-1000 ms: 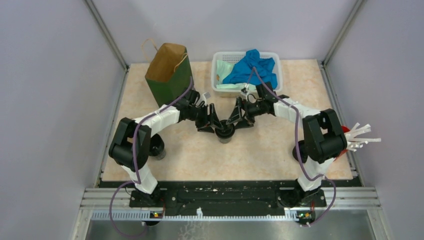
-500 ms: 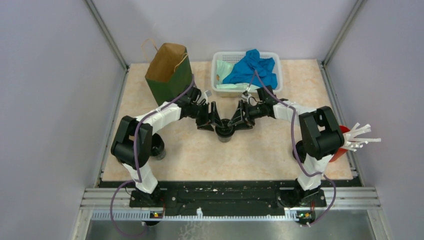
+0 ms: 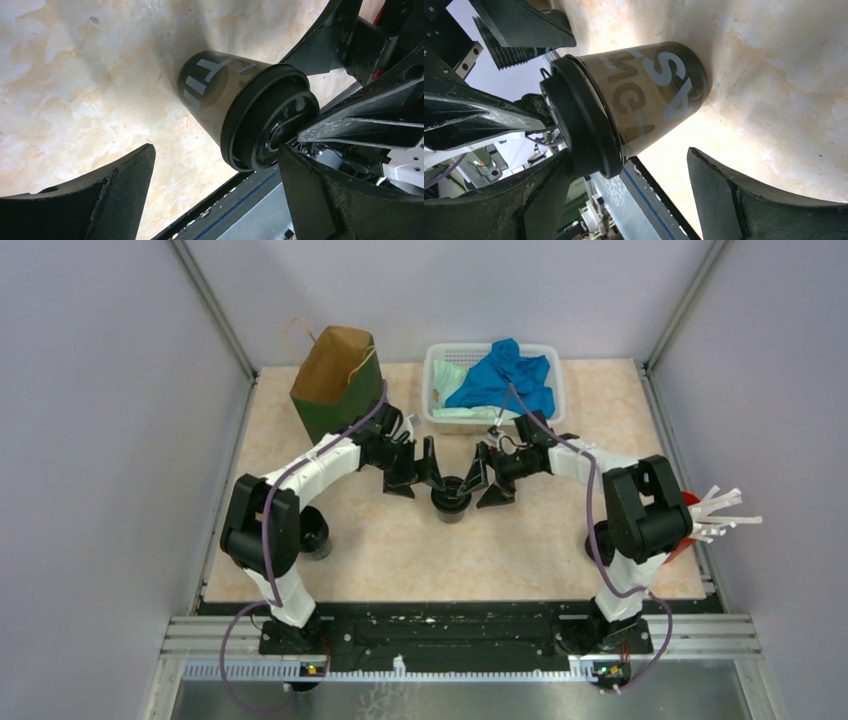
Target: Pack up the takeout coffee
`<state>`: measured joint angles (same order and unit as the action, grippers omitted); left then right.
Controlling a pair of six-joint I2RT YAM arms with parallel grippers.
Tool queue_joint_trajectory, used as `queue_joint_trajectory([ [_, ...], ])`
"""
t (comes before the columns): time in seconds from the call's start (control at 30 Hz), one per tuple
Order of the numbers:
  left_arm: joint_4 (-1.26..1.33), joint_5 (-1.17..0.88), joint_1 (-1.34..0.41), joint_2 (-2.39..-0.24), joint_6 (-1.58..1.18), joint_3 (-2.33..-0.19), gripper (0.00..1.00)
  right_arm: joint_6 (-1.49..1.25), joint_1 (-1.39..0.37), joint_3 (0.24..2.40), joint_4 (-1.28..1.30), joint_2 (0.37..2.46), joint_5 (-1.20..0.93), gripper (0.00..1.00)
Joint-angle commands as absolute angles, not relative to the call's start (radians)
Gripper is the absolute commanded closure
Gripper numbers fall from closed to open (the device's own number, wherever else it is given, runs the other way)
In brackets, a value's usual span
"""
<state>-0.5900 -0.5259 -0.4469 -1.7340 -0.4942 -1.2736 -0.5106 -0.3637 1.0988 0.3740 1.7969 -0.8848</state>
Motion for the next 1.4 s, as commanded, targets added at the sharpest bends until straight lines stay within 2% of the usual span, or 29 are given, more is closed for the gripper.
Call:
queue_joint_trajectory([
  [0.0, -0.632, -0.539, -0.455, -1.656, -0.497, -1.301, 0.02, -0.450, -0.368, 1.191, 0.425, 1.759, -0.872, 0.17],
  [0.23, -0.592, -0.540, -0.480, -1.639, -0.541, -1.239, 0.08, -0.556, -0.375, 1.169, 0.330, 1.756, -0.851, 0.35],
  [0.47, -0.573, -0.529, -0.482, -1.638, -0.569, -1.227, 0.14, -0.730, -0.407, 1.043, 0.159, 1.688, -0.845, 0.42],
  [0.7, -0.539, -0.539, -0.481, -1.620, -0.595, -1.191, 0.20, -0.855, -0.416, 0.954, 0.072, 1.599, -0.820, 0.42],
  [0.87, -0.506, -0.568, -0.482, -1.628, -0.615, -1.172, 0.21, -0.763, -0.401, 1.011, 0.189, 1.619, -0.794, 0.28],
  [1.0, -0.477, -0.594, -0.481, -1.633, -0.633, -1.162, 0.25, -0.657, -0.373, 1.060, 0.257, 1.660, -0.811, 0.23],
  [1.17, -0.482, -0.581, -0.481, -1.641, -0.631, -1.155, 0.32, -0.542, -0.367, 1.138, 0.277, 1.762, -0.948, 0.30],
  [1.27, -0.485, -0.570, -0.481, -1.649, -0.622, -1.151, 0.35, -0.505, -0.366, 1.177, 0.305, 1.818, -0.968, 0.38],
  [1.37, -0.485, -0.555, -0.482, -1.656, -0.610, -1.144, 0.39, -0.525, -0.367, 1.185, 0.268, 1.851, -0.971, 0.42],
])
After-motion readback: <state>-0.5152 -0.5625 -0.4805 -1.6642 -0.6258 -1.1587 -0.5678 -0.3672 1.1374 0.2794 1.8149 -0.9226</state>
